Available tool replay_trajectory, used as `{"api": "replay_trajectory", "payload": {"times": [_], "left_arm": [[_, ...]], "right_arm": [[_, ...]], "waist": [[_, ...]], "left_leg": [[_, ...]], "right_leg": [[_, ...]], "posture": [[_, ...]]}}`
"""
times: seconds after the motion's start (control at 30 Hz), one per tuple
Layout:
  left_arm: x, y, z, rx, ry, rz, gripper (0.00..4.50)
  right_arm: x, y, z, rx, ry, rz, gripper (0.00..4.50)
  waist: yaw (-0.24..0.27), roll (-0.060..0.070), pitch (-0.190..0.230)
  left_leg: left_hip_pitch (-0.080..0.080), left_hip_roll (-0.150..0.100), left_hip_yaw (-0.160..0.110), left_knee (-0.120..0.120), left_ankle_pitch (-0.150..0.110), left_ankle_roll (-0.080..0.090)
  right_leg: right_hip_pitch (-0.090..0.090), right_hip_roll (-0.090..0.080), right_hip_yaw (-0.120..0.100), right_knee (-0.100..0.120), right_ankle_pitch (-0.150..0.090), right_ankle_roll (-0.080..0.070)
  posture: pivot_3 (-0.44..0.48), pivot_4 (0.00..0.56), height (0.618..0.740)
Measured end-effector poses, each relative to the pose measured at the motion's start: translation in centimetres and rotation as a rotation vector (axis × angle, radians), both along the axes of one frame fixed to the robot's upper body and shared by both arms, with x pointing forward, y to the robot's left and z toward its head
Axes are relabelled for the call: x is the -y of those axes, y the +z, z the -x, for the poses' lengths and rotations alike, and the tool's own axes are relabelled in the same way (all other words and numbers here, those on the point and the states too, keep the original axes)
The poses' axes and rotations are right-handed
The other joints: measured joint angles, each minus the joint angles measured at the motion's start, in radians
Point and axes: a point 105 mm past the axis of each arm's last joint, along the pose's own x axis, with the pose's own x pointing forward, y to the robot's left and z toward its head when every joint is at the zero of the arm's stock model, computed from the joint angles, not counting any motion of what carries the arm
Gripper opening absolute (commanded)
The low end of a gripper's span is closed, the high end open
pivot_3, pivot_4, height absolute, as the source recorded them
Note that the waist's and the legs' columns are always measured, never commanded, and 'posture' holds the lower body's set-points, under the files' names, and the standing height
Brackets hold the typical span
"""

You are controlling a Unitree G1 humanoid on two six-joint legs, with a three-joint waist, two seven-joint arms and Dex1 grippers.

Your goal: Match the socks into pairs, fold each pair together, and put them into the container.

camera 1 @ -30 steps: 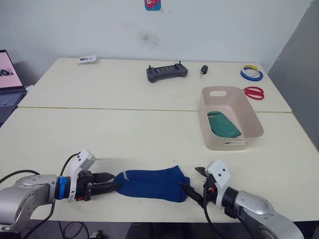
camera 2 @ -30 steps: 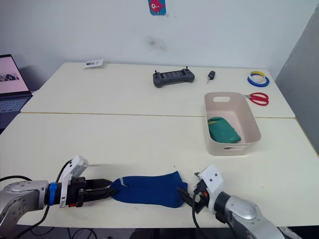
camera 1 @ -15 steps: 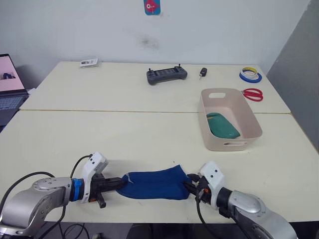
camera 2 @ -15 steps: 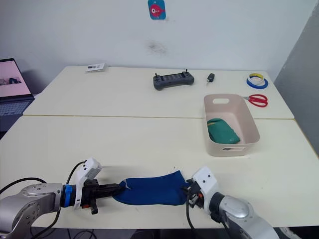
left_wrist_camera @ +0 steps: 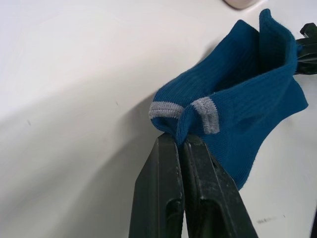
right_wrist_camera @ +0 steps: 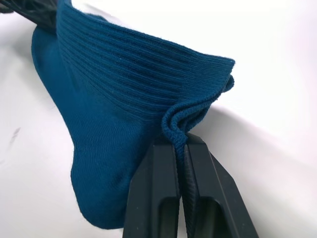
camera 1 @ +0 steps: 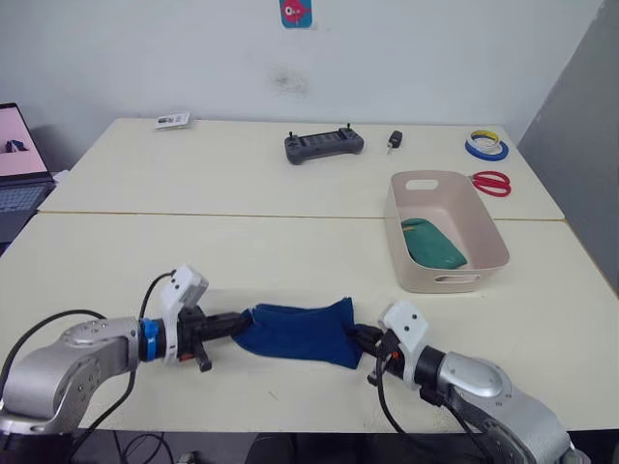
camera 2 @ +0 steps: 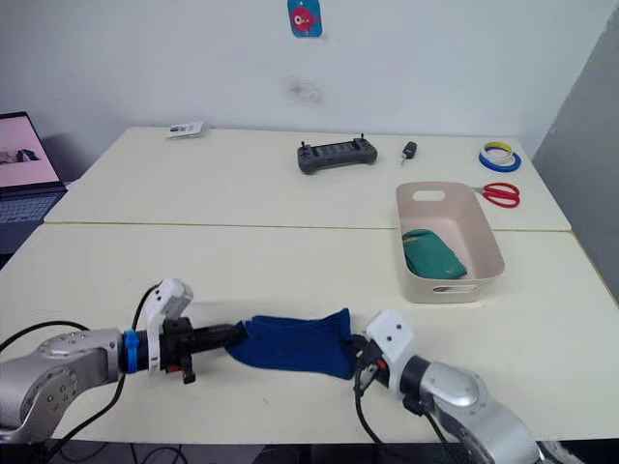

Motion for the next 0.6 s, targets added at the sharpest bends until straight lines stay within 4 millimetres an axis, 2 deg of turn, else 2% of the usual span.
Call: {"api": "replay_trajectory", "payload": {"times": [0.2,0.3,0.47,0.5,0.53,0.6], "left_arm": [[-1.3,-2.6,-1.1,-0.052,0.066,-0.077,0.0],[-1.1,-2.8,-1.6,-0.027,0.064,-0.075,0.0],[-0.7,-2.9,-2.0,-0.023,0.078,-0.03,0.0],[-0.7,-2.8,-2.1,-0.023,0.077,-0.03,0.48],[-0.7,-2.8,-2.0,-0.023,0.074,-0.028,0.67],[-0.7,-2.7,-2.0,-0.016,0.07,-0.028,1.32]], "right_arm": [[0.3,-0.9,-1.4,-0.044,-0.03,0.03,0.01],[0.4,-1.0,-1.8,-0.061,-0.057,0.031,0.01],[0.7,-1.2,-2.1,-0.082,-0.102,0.027,1.51],[1.0,-1.2,-2.2,-0.082,-0.115,0.026,1.93],[1.2,-1.1,-2.4,-0.081,-0.128,0.026,2.22],[1.3,-1.0,-2.3,-0.08,-0.137,0.025,3.02]], "waist": [[-0.002,0.0,0.0],[0.0,0.0,0.0],[0.002,0.0,0.0],[0.002,0.0,0.0],[0.002,0.0,0.0],[0.001,0.0,0.0]], "left_leg": [[0.0,0.0,0.0,0.0,0.0,0.0],[0.0,0.0,0.0,0.0,0.0,0.0],[0.0,0.0,0.0,0.001,0.0,0.0],[0.0,0.0,0.0,0.001,0.0,0.0],[0.0,0.0,0.0,0.001,0.0,0.0],[0.0,0.0,0.0,0.0,0.0,0.0]], "right_leg": [[-0.001,0.001,0.0,0.001,0.0,0.0],[0.0,0.0,0.0,0.001,0.0,0.0],[0.0,0.0,0.0,0.001,0.0,0.0],[0.0,0.0,0.0,0.001,0.0,0.0],[0.0,0.0,0.0,0.001,0.0,0.0],[0.0,0.0,0.0,0.001,0.0,0.0]], "posture": [[0.0,0.15,0.74],[0.0,0.15,0.74],[0.0,0.15,0.74],[0.0,0.15,0.74],[0.0,0.15,0.74],[0.0,0.15,0.74]]}}
